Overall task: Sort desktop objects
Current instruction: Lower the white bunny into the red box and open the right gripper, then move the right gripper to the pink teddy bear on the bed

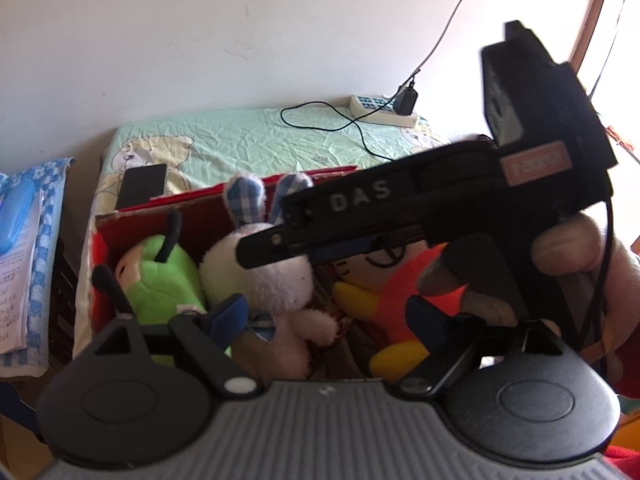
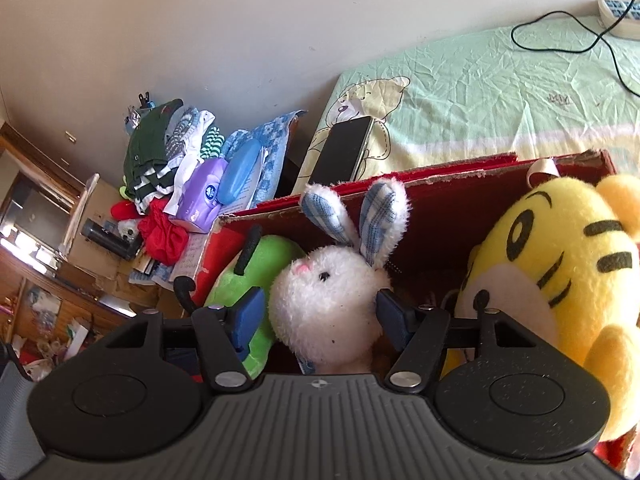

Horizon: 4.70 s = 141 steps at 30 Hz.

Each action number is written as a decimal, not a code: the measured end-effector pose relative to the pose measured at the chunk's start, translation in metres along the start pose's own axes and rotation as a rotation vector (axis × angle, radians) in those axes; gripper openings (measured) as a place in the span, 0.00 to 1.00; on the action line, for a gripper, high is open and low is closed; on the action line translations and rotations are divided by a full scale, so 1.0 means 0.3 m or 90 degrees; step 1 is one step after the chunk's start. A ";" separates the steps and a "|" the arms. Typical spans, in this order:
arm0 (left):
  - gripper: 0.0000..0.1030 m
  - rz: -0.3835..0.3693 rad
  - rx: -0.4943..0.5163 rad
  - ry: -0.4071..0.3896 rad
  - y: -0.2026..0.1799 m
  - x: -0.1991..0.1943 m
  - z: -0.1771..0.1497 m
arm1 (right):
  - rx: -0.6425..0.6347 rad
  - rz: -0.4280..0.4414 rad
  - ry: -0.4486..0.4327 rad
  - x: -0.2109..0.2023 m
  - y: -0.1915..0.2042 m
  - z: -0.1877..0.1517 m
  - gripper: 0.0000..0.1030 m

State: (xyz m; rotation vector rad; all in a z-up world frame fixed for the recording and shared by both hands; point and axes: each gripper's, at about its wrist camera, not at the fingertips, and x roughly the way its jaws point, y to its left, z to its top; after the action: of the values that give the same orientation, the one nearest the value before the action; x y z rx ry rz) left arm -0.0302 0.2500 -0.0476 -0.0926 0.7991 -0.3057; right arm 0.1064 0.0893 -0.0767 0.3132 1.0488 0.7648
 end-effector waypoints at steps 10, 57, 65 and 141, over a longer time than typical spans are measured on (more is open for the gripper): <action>0.85 -0.013 -0.039 0.022 0.046 0.048 -0.007 | 0.006 0.002 0.009 0.022 -0.011 0.011 0.60; 0.86 -0.004 -0.032 0.012 0.053 0.041 -0.003 | 0.055 -0.006 -0.011 -0.034 -0.039 0.004 0.54; 0.86 -0.002 -0.028 0.001 0.044 0.024 -0.004 | 0.056 -0.010 -0.026 -0.060 -0.044 -0.001 0.54; 0.90 -0.090 -0.041 0.127 -0.972 0.765 0.247 | 0.235 -0.028 -0.167 -0.888 -1.198 -0.117 0.56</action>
State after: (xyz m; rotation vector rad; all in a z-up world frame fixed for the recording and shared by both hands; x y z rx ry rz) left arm 0.1052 -0.0998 -0.0975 -0.1815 1.0035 -0.4277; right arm 0.1520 -0.3545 -0.1238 0.6856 0.9393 0.4713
